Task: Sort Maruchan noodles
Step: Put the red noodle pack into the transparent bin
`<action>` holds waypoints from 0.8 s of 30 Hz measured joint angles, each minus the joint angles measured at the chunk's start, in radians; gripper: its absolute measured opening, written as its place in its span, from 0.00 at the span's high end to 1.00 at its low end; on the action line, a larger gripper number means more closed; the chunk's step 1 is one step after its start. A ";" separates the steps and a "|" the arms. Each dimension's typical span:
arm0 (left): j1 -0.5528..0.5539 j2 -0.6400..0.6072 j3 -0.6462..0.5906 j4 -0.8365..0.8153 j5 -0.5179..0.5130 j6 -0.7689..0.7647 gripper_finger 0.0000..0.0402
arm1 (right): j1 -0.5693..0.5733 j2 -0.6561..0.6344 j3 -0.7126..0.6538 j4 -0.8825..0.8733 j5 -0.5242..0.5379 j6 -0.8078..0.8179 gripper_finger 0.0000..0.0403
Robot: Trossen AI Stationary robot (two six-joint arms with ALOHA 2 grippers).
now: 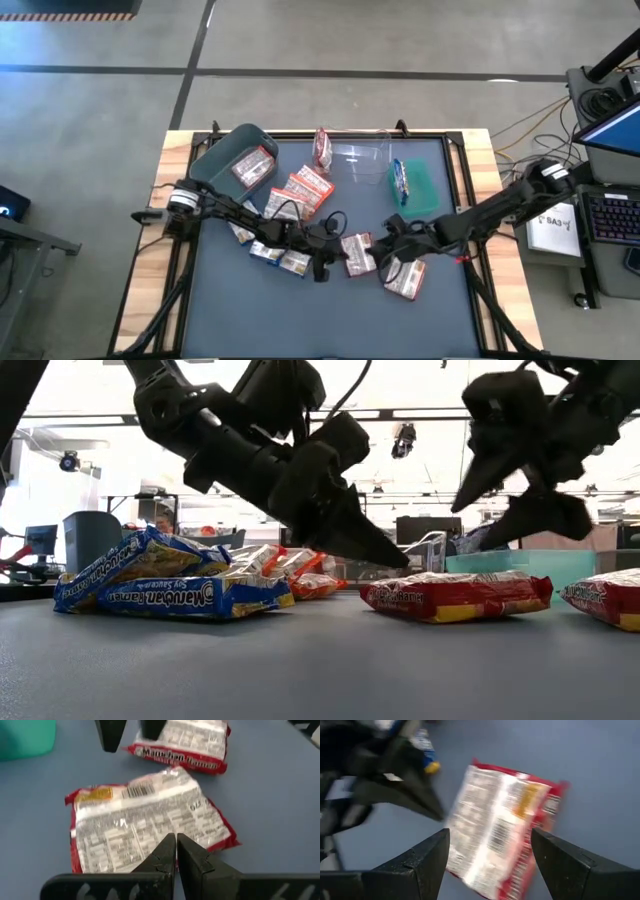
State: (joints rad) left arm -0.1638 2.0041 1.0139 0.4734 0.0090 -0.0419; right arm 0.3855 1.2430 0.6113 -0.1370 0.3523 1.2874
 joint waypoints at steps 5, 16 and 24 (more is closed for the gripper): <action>0.007 0.006 -0.014 -0.003 -0.014 0.007 1.00 | 0.000 -0.005 -0.008 -0.047 -0.015 0.038 0.34; 0.014 0.054 -0.018 -0.011 -0.059 -0.029 1.00 | -0.002 0.151 -0.010 0.075 -0.046 0.080 0.35; 0.014 0.058 -0.022 -0.022 -0.056 -0.054 1.00 | -0.009 0.207 -0.010 0.133 -0.048 0.074 0.36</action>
State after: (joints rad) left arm -0.1501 2.0617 0.9917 0.4519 -0.0466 -0.0955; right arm 0.3767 1.4505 0.6018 -0.0045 0.3044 1.3610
